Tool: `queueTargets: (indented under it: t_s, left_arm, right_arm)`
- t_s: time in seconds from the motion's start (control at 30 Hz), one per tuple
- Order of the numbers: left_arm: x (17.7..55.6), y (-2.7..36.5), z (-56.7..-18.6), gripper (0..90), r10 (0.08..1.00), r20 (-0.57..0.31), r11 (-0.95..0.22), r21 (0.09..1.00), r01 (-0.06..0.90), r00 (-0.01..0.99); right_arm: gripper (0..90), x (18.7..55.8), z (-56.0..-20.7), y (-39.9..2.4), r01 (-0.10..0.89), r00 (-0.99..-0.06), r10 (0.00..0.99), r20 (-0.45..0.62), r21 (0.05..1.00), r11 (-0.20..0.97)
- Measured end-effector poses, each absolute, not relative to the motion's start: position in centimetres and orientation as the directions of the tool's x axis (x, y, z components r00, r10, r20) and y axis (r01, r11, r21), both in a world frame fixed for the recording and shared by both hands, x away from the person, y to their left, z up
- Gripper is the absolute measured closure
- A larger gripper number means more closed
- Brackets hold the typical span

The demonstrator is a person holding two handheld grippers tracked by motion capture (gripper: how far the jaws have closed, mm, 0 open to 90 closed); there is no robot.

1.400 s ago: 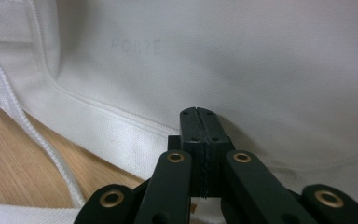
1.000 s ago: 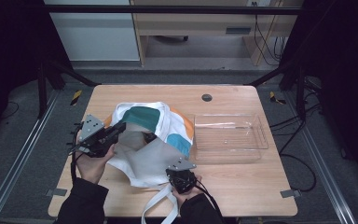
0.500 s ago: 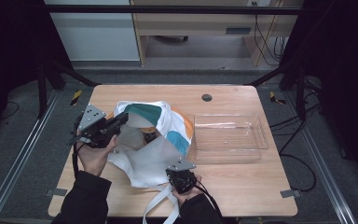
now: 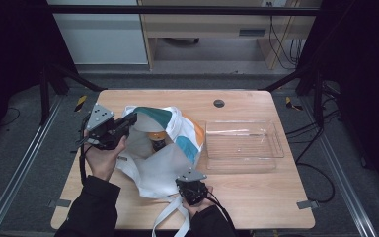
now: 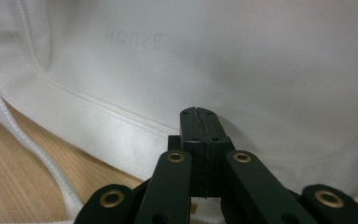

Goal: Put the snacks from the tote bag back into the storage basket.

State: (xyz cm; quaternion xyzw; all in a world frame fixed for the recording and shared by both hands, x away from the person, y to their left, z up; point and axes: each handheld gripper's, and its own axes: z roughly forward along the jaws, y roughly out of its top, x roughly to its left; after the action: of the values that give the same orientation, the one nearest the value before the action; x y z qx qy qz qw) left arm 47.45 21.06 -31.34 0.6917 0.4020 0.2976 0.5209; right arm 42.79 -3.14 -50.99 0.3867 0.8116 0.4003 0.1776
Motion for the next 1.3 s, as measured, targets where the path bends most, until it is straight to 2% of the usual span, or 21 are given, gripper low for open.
queueTargets:
  t_s: [1.07, 1.3]
  left_arm:
    - [50.7, 19.9, -29.8, 88.4, 0.896, 0.03, -0.161, 0.952, 0.262, 0.443]
    - [51.7, 19.6, -30.0, 88.4, 0.899, 0.011, -0.143, 0.952, 0.269, 0.439]
  right_arm:
    - [90.0, 42.7, -51.0, -3.1, 0.473, -0.645, 0.764, 0.007, 0.789, 0.392]
    - [90.0, 42.7, -51.0, -3.2, 0.475, -0.645, 0.764, 0.009, 0.789, 0.391]
